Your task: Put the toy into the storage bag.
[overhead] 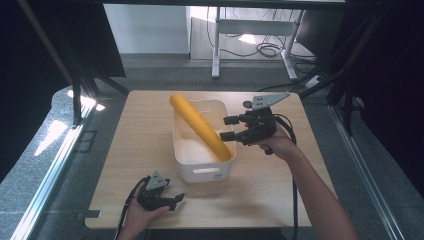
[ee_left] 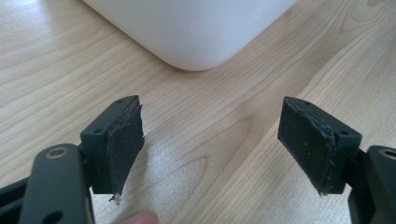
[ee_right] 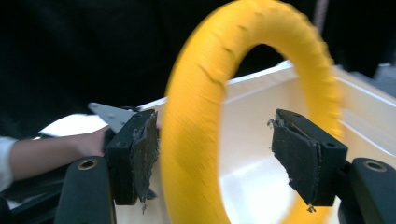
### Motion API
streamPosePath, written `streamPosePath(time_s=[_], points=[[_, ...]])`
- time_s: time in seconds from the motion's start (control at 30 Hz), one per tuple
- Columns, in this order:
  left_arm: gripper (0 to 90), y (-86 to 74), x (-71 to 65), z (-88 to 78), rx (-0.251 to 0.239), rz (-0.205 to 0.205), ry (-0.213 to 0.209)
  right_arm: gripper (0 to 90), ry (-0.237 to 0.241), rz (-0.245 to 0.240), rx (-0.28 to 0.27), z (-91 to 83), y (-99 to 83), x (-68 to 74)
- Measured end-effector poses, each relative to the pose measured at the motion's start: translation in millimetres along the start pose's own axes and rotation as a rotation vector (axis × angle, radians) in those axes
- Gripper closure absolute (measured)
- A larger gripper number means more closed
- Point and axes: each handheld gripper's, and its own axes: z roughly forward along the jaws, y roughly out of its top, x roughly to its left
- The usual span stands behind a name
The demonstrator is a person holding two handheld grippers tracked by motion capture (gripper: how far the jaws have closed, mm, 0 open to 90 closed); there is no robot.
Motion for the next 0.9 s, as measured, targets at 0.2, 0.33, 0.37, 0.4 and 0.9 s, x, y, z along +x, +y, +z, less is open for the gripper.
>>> streamPosePath(time_s=[0.2, 0.33, 0.37, 0.4, 0.9], points=[[22.4, 0.9, -0.7, -2.8, -0.013, 0.000, 0.002, 32.2, -0.128, 0.021, -0.034, -30.1, -30.0, -0.2], [22.5, 0.7, -0.3, -2.5, -0.009, -0.001, 0.005, 32.5, -0.199, 0.045, -0.052, -46.3, -53.7, -3.5], [22.5, 0.8, 0.0, -2.6, -0.009, 0.000, 0.006, 32.5, -0.221, 0.060, -0.060, -51.7, -63.9, -4.6], [22.5, 0.8, 0.3, -2.8, -0.011, 0.000, 0.008, 32.5, -0.232, 0.065, -0.062, -54.9, -70.9, -5.3], [22.5, 0.2, 1.0, -3.6, -0.011, -0.009, 0.013, 32.7, -0.370, 0.112, -0.028, -67.6, -140.5, -7.9]])
